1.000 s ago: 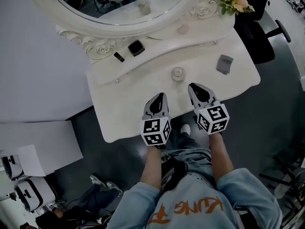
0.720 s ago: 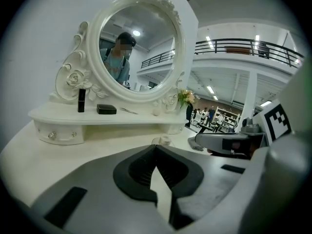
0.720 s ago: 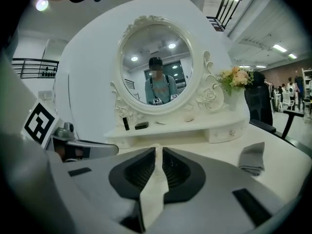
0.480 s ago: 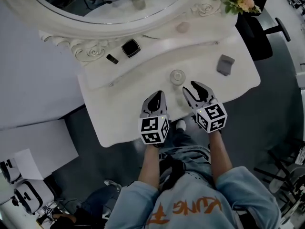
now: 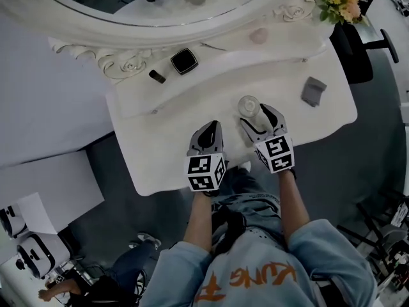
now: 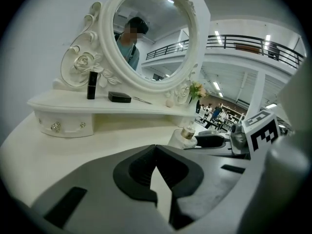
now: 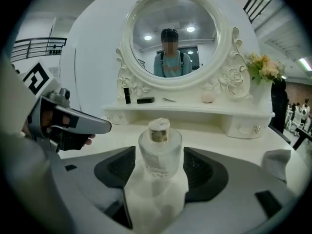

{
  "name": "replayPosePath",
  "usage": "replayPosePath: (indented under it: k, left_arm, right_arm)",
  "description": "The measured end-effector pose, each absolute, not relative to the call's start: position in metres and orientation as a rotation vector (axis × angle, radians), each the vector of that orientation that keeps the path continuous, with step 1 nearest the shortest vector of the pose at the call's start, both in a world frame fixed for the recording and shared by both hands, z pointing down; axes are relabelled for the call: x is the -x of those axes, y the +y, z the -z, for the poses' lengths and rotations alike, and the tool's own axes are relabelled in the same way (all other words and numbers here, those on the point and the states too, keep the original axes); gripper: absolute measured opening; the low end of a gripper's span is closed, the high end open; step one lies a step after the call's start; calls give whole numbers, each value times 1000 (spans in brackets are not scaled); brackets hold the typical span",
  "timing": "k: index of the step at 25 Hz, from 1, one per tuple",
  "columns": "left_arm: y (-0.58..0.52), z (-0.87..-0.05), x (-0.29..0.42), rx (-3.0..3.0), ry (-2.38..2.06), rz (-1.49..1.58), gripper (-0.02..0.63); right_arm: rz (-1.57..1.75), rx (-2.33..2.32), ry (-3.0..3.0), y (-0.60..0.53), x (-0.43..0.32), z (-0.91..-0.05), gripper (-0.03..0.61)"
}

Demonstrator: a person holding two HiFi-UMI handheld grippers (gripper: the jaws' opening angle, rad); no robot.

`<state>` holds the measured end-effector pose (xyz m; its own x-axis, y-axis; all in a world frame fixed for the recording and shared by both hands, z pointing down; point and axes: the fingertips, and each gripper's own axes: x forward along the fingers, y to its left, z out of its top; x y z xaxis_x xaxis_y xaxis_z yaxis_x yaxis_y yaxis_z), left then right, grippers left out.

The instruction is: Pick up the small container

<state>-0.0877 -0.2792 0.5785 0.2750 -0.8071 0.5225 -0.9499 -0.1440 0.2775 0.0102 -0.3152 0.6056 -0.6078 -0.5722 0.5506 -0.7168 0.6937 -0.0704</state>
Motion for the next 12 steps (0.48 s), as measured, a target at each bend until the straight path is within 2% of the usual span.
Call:
replayPosePath:
  k: [5,12]
  left_arm:
    - [-284,-586,96,-1987,-1558,-340,21]
    - [-288,-590,108,-1977,-1555,-357,21]
  right_arm:
    - [-263,-1008,-2368,-330,2,-607,305]
    - [-333,-1041,-2381,-342,12,-619,320]
